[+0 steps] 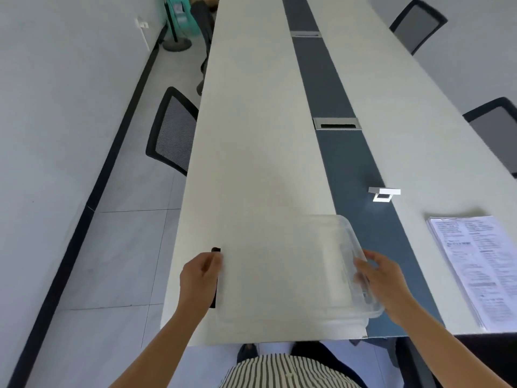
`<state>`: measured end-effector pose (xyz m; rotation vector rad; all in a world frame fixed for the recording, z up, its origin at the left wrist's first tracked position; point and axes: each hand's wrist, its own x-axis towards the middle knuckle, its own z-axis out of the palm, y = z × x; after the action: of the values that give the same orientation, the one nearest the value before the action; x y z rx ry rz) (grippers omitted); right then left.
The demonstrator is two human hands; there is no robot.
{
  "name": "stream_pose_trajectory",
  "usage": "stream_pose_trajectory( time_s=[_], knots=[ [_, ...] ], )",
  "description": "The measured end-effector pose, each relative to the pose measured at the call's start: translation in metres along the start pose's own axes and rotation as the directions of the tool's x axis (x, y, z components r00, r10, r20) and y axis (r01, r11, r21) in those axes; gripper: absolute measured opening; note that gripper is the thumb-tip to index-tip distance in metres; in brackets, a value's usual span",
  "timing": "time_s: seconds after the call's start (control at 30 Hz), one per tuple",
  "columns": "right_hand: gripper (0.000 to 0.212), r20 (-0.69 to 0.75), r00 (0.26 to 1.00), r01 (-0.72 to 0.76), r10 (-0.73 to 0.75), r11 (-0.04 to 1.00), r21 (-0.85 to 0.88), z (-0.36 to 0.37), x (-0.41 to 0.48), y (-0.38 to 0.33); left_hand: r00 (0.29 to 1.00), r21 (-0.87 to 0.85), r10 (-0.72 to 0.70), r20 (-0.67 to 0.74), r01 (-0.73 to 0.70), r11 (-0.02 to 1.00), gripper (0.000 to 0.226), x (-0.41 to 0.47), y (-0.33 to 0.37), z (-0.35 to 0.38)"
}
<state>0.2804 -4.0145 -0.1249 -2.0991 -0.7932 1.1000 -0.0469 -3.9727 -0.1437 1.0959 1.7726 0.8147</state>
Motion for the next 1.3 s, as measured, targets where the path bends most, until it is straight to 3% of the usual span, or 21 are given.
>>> stream_pose_trajectory(
  time_s=[0.1,0.2,0.43,0.63,0.77,0.83,0.9,0.97,1.03,1.13,1.3],
  knots=[
    [0.032,-0.020,1.000,0.023,-0.024,0.997,-0.072,0.006,-0.009,0.017,0.999,0.101,0.040,0.008,-0.040,0.994,0.004,-0.009,-0.009,-0.001],
    [0.034,-0.045,0.996,0.067,-0.079,0.973,-0.221,0.006,-0.012,0.028,0.998,0.192,0.053,0.041,-0.060,0.980,0.022,-0.017,-0.018,-0.005],
    [0.034,-0.105,0.972,0.117,-0.209,0.823,-0.555,0.005,-0.018,0.043,0.992,0.328,0.049,0.114,-0.085,0.941,0.026,-0.019,-0.026,-0.009],
    [0.063,0.003,1.000,0.014,-0.014,0.914,-0.406,-0.001,0.000,0.051,0.990,0.281,-0.062,0.128,0.024,0.959,0.046,-0.017,-0.024,-0.007],
    [0.083,0.076,0.988,-0.120,0.134,0.979,-0.166,-0.004,0.012,0.043,0.962,0.206,-0.194,0.192,0.154,0.966,0.067,-0.007,-0.019,-0.005],
    [0.087,0.097,0.978,-0.177,0.186,0.979,-0.100,-0.001,0.015,0.042,0.924,0.108,-0.294,0.244,0.276,0.955,0.074,-0.001,-0.018,-0.006],
    [0.081,0.105,0.975,-0.193,0.197,0.980,-0.051,0.003,0.015,0.044,0.903,0.042,-0.337,0.266,0.338,0.940,0.066,0.001,-0.019,-0.007],
    [0.059,0.063,0.987,-0.142,0.146,0.988,-0.064,0.008,0.010,0.046,0.928,0.051,-0.300,0.219,0.296,0.954,0.049,0.002,-0.020,-0.006],
    [0.036,-0.018,0.999,-0.046,0.043,0.975,-0.217,0.013,0.006,0.048,0.955,0.099,-0.234,0.181,0.219,0.971,0.028,0.000,-0.018,-0.003],
    [0.036,-0.074,0.996,0.006,-0.039,0.917,-0.399,0.019,0.000,0.051,0.965,0.133,-0.201,0.166,0.180,0.975,0.023,-0.006,-0.016,0.007],
    [0.040,-0.102,0.992,0.024,-0.068,0.925,-0.380,0.036,-0.012,0.054,0.968,0.141,-0.217,0.123,0.200,0.970,0.021,-0.015,-0.015,0.019]
  ],
)
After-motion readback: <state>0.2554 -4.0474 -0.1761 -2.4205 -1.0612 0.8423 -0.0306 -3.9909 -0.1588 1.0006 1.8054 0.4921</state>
